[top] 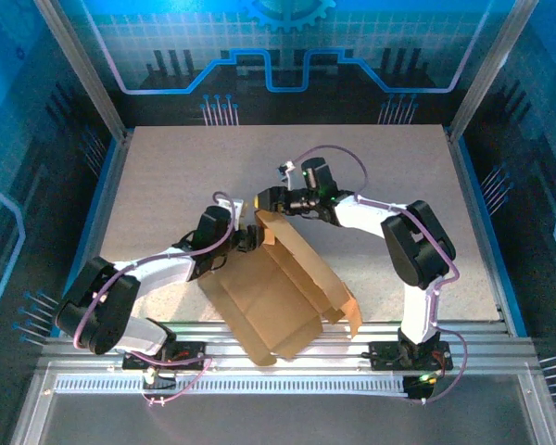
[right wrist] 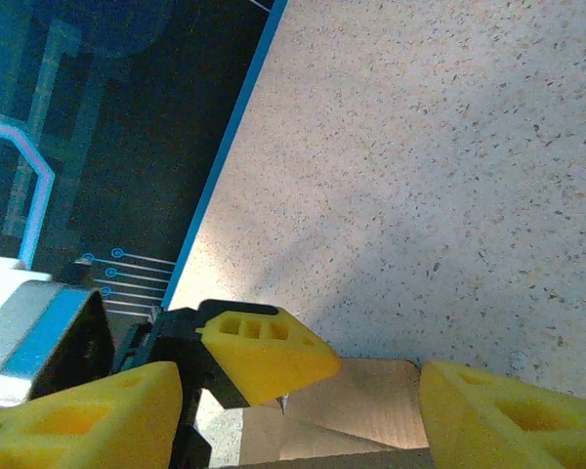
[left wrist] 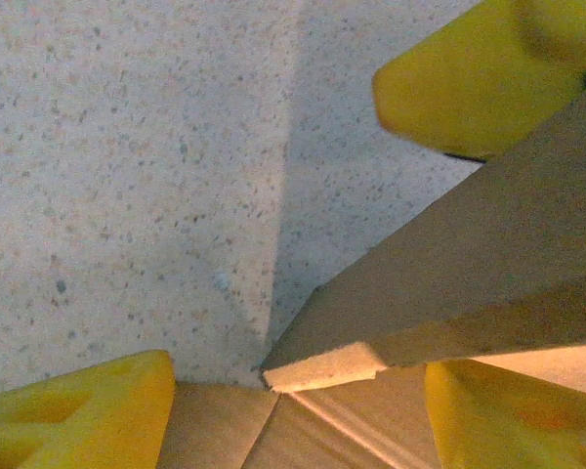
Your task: Fold the paper box
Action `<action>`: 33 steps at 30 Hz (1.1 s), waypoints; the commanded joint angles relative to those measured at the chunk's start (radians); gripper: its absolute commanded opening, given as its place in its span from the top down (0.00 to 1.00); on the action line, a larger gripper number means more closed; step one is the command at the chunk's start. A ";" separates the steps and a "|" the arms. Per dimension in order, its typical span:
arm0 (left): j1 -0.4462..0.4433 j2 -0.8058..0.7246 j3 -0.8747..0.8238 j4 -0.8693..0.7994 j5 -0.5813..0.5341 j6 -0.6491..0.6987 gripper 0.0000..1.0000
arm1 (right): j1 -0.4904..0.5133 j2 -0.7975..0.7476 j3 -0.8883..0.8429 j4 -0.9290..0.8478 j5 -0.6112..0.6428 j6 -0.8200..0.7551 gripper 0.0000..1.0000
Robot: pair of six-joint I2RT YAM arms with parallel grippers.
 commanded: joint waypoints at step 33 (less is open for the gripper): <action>-0.021 0.148 0.138 0.064 0.045 0.150 0.56 | -0.061 0.064 0.071 -0.159 -0.122 0.008 0.37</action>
